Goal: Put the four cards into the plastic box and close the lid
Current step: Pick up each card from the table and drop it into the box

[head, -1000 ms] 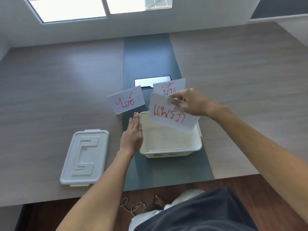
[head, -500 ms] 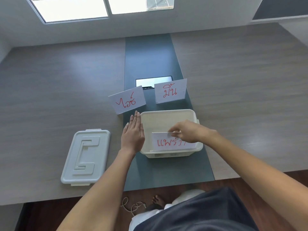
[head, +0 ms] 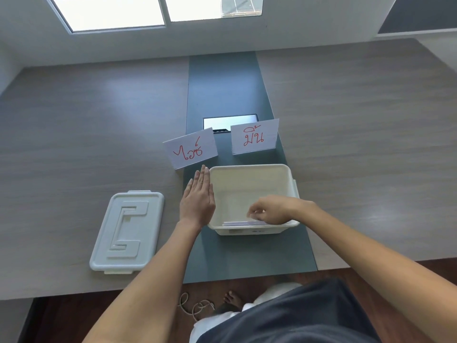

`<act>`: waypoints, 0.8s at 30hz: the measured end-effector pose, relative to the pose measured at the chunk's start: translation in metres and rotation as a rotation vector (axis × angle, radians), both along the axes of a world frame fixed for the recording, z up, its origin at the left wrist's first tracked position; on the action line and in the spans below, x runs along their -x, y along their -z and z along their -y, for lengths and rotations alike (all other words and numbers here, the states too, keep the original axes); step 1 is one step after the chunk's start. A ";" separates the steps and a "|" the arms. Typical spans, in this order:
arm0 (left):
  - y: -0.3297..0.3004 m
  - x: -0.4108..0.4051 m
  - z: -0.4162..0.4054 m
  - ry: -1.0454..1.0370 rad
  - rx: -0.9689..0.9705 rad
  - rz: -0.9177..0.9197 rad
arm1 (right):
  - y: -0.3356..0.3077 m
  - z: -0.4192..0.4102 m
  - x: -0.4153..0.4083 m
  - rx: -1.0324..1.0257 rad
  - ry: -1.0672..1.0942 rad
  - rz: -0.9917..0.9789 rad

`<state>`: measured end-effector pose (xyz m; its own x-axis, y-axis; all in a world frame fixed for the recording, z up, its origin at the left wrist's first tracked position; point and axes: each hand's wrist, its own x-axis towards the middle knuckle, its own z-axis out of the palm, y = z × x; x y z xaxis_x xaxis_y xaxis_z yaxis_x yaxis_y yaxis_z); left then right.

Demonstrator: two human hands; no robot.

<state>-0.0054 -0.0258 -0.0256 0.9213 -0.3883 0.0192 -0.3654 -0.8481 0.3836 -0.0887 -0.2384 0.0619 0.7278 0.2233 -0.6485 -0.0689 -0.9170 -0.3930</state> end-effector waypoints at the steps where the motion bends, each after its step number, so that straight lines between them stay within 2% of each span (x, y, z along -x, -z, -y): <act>1: 0.000 0.000 0.000 0.001 -0.001 -0.001 | -0.002 0.002 -0.002 -0.023 0.025 0.020; 10: 0.000 0.000 0.001 -0.011 -0.011 0.000 | -0.013 0.046 -0.077 -0.244 0.290 0.488; 14: 0.000 0.002 0.000 -0.011 -0.034 0.007 | -0.013 0.066 -0.125 -0.141 0.340 0.593; 21: 0.000 0.004 0.001 -0.023 -0.053 0.017 | 0.008 0.102 -0.177 0.193 0.255 0.537; 24: 0.000 0.004 0.001 -0.024 -0.057 0.020 | 0.022 0.114 -0.187 0.274 0.219 0.499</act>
<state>-0.0090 -0.0268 -0.0253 0.9302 -0.3667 0.0160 -0.3514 -0.8770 0.3278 0.0985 -0.3521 0.0403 0.9687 -0.0927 -0.2302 -0.1355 -0.9747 -0.1777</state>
